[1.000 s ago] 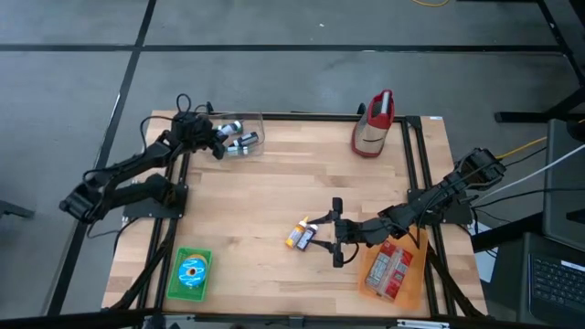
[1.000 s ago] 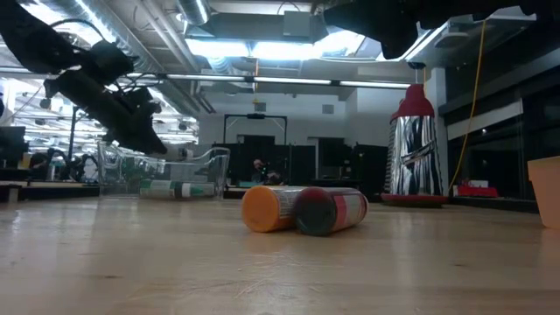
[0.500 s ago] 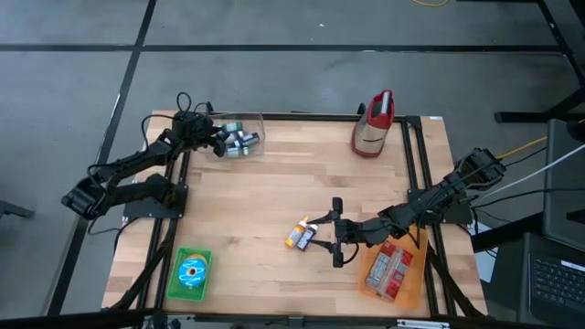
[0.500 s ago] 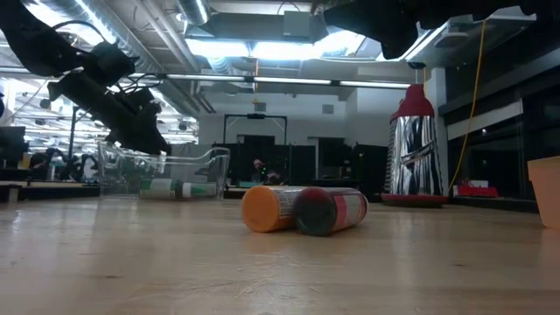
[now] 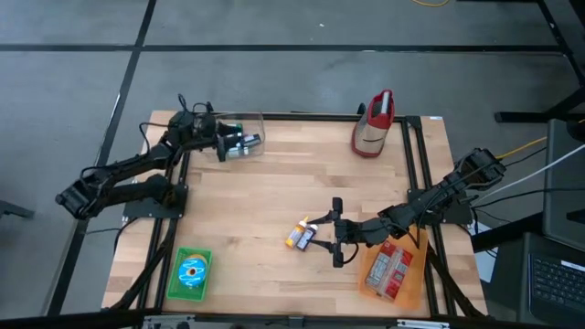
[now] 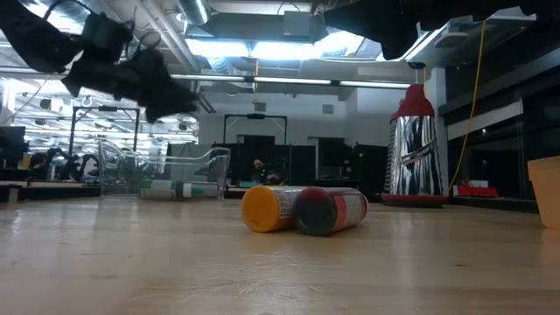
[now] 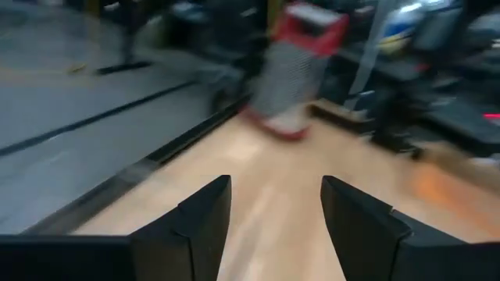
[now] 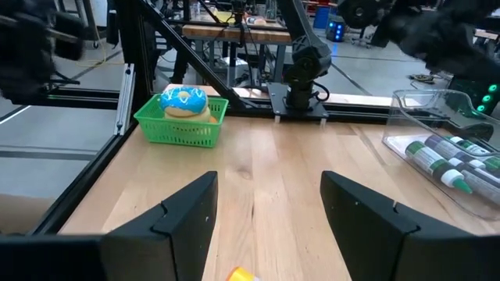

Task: Pick & Place Food Item
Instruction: Put the yellow food coloring bottle into the white transparent bin

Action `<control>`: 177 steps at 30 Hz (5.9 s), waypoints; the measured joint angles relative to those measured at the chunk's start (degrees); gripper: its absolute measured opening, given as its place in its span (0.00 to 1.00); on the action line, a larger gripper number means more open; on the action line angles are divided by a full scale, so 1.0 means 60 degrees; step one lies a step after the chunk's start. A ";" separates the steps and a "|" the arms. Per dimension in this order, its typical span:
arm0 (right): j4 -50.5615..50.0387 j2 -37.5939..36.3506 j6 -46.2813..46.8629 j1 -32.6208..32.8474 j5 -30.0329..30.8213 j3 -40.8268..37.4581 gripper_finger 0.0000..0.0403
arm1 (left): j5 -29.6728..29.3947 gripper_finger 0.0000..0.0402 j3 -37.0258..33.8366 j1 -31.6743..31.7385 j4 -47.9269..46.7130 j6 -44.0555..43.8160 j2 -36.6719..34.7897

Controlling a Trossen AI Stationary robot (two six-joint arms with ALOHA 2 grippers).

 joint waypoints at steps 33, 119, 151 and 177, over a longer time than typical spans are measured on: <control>0.0007 0.0000 0.0040 0.0000 0.0000 0.0000 0.57 | -1.1652 0.48 0.0853 -1.2465 0.1663 -0.1928 0.4348; -0.0252 0.0004 0.0430 0.0000 -0.0352 0.0000 0.57 | -0.9989 0.29 0.3054 -1.1072 -0.1866 -0.3212 0.6395; -0.0262 0.0004 0.0413 -0.0037 -0.0244 0.0000 0.57 | -0.6578 0.27 0.0976 -0.2314 -0.5673 0.1239 -0.1907; -0.0366 0.0004 0.0424 -0.0109 -0.0277 -0.0002 0.57 | -0.4566 0.49 0.0998 -0.0407 -0.2532 0.2021 0.1314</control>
